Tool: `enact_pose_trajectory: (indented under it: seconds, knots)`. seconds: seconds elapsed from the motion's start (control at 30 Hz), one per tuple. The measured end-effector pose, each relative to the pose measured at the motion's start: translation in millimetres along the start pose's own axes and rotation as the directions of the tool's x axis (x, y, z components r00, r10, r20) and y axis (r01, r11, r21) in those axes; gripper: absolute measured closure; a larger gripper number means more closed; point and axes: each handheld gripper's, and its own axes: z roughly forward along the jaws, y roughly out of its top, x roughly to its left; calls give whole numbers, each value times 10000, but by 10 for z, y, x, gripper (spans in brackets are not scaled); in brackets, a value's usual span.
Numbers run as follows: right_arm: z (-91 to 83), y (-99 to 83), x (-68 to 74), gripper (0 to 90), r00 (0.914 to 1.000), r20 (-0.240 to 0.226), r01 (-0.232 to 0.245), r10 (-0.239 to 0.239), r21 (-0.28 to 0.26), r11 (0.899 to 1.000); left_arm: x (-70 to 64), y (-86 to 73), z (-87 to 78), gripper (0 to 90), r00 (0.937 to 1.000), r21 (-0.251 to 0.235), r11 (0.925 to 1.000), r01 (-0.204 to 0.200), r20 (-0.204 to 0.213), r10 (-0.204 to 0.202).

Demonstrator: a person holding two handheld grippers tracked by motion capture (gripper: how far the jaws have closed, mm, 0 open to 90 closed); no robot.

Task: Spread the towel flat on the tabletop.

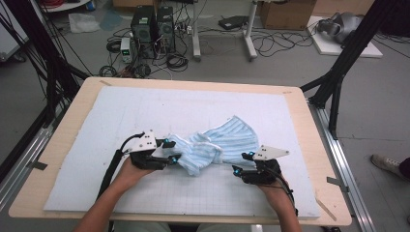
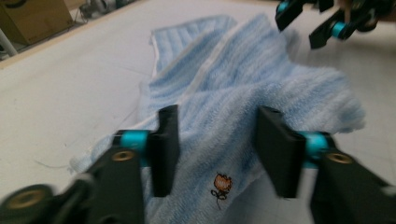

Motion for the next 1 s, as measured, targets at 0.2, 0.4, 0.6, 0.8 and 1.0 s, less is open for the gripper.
enact_pose_trajectory:
  seconds: [0.2, 0.4, 0.6, 0.8, 1.0]
  knots:
    - [39, 22, 50, 558, 9994, -240, 256, -255, 66, 9996, 41, -13, -14, 873, 9970, 132, 9998, 139, -766, -128]
    - [124, 21, 134, 594, 9946, -581, 885, -860, 428, 9952, 152, -2, -161, 874, 9872, -507, 9961, 718, -1389, -783]
    - [258, 61, 195, 640, 9882, -841, 1340, -1284, 648, 9889, 185, 0, -220, 873, 9808, -709, 9935, 894, -1670, -1002]
    - [439, 160, 186, 592, 9813, 37, 1914, -1925, 915, 9772, 231, -6, -313, 874, 9719, -1025, 9879, 1162, -1932, -1344]
    - [639, 262, 140, 727, 9649, 554, 2478, -2569, 1338, 9595, 278, -59, -395, 874, 9627, -1154, 9829, 1434, -2139, -1656]
